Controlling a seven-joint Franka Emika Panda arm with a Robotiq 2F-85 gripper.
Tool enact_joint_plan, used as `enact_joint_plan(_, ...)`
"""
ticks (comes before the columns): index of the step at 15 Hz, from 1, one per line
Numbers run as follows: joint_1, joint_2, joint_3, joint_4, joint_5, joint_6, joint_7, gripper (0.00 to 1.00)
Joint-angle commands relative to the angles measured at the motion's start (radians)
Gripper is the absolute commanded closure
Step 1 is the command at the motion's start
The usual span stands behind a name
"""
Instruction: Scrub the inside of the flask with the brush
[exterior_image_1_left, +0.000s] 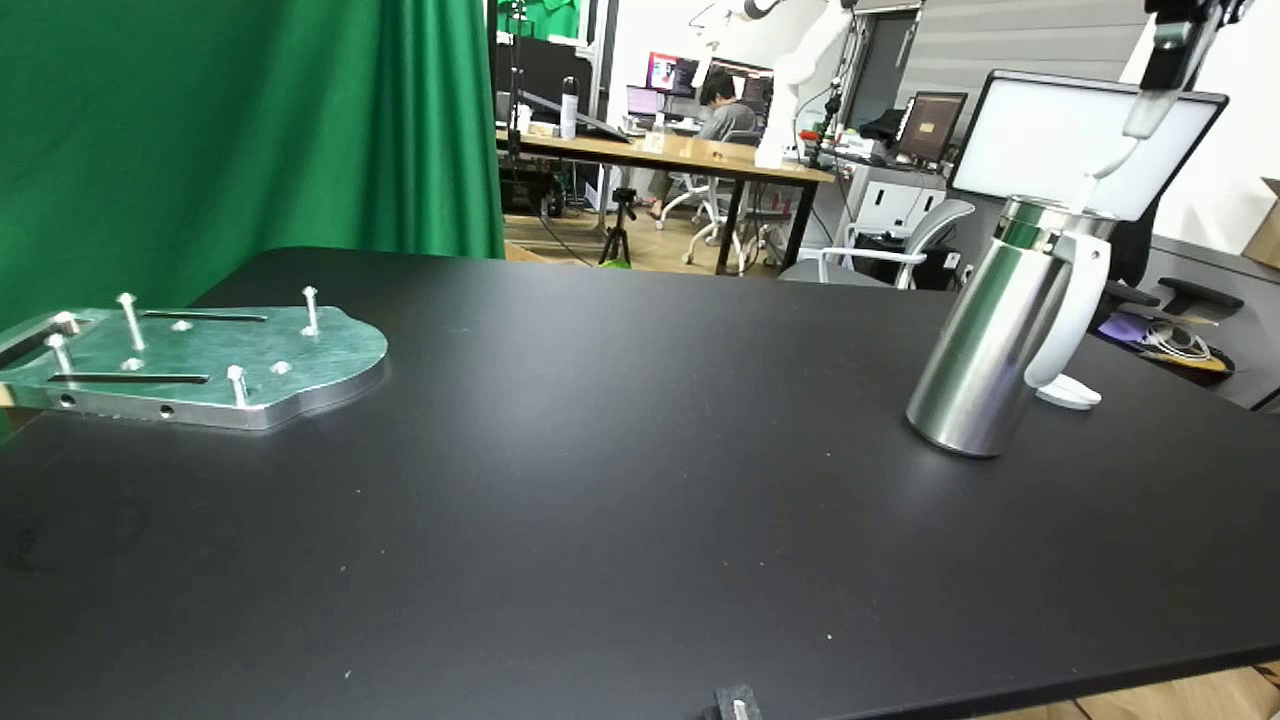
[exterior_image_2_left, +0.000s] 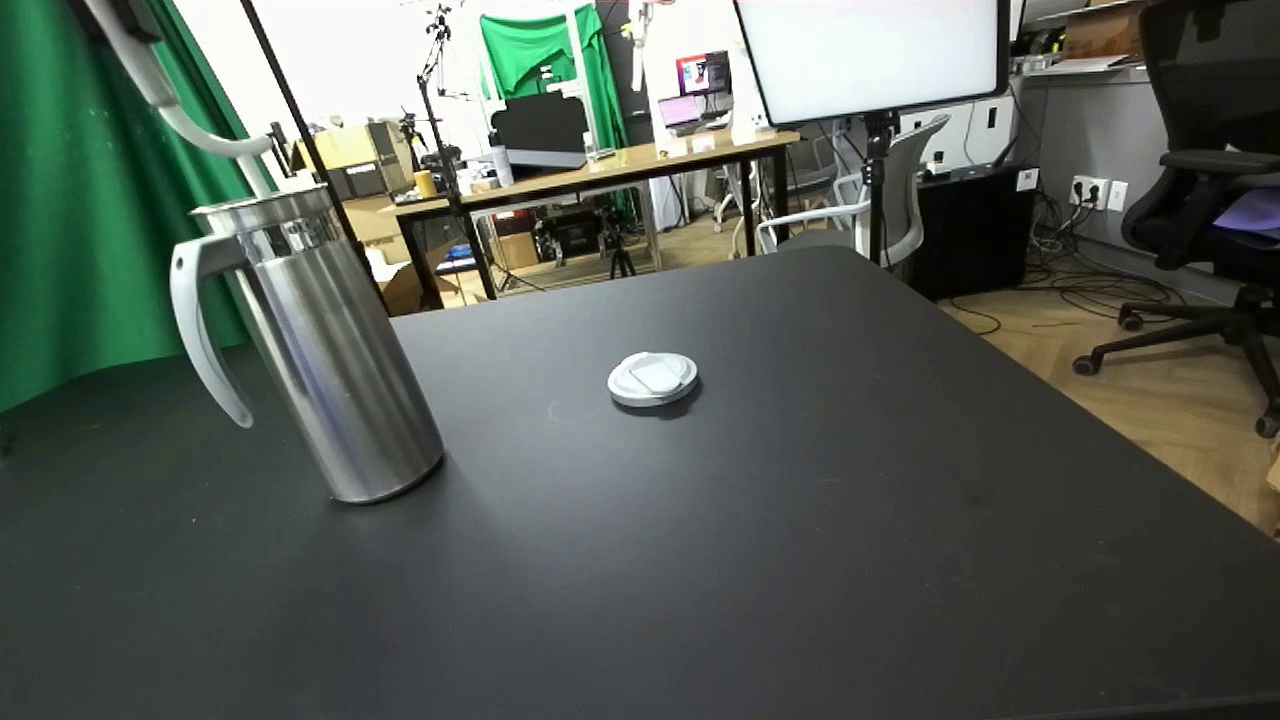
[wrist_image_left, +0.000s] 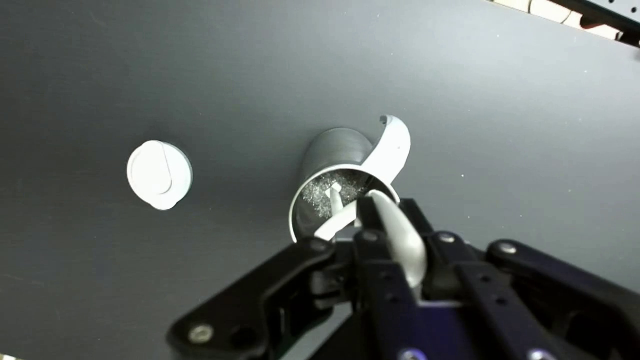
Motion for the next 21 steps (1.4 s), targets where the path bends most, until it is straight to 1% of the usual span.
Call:
enact_joint_plan(1, -0.013, 0.133, -0.017, 0.120, 0.019, -0.063, -0.064, 0.96)
enact_joint_plan(6, -0.045, 0.283, -0.007, 0.226, 0.014, -0.094, -0.081, 0.96)
enact_joint_plan(11, -0.064, 0.383, 0.010, 0.277, -0.012, -0.078, -0.067, 0.96)
enact_joint_plan(13, -0.067, 0.407, 0.017, 0.276, -0.041, -0.045, -0.044, 0.96)
enact_joint_plan(16, -0.066, 0.428, 0.024, 0.285, -0.083, -0.035, -0.024, 0.96)
enact_joint_plan(18, -0.064, 0.427, 0.030, 0.285, -0.108, -0.028, -0.013, 0.96)
enact_joint_plan(21, -0.056, 0.378, 0.044, 0.261, -0.141, -0.016, 0.021, 0.96)
